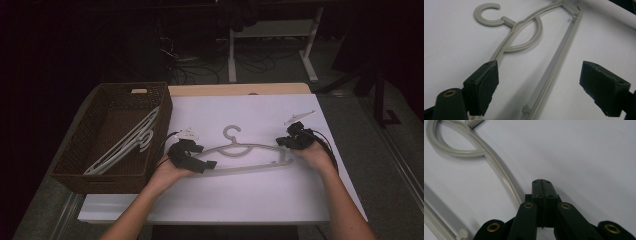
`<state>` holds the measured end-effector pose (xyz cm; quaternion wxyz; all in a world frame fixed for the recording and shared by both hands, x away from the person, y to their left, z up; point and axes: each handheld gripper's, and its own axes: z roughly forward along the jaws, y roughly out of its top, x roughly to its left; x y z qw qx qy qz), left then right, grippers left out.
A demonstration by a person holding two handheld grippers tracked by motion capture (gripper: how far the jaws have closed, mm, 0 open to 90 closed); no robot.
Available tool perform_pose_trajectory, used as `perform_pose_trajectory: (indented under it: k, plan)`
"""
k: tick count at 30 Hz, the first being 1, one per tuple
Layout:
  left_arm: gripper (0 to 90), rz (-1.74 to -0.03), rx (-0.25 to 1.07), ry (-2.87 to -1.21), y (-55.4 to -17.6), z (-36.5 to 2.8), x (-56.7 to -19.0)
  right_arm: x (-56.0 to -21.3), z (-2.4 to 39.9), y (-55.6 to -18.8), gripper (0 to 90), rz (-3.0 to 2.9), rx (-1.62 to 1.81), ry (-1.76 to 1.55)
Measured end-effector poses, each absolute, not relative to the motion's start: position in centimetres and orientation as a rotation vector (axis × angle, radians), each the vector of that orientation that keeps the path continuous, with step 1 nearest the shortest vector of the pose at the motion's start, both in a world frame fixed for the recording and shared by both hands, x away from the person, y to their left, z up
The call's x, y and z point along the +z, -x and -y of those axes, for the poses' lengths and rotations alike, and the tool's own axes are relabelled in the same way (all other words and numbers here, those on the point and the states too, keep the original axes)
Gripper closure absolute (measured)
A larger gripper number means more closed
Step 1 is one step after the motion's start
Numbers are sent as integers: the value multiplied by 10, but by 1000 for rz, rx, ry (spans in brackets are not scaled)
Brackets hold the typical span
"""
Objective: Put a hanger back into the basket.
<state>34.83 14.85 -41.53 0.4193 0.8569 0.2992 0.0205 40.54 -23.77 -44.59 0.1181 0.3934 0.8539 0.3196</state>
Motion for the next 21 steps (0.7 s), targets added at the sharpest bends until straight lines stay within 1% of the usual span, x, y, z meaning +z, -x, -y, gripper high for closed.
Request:
perform_pose_trajectory:
  k: [10, 21]
  plan:
    - [152, -738, 52, -2152, -333, -151, -410, -447, 239, -392, 887, -2572, 890, -1081]
    - [203, -720, 49, -2180, -314, -153, -413, -448, 239, -355, 887, -2642, 847, -998]
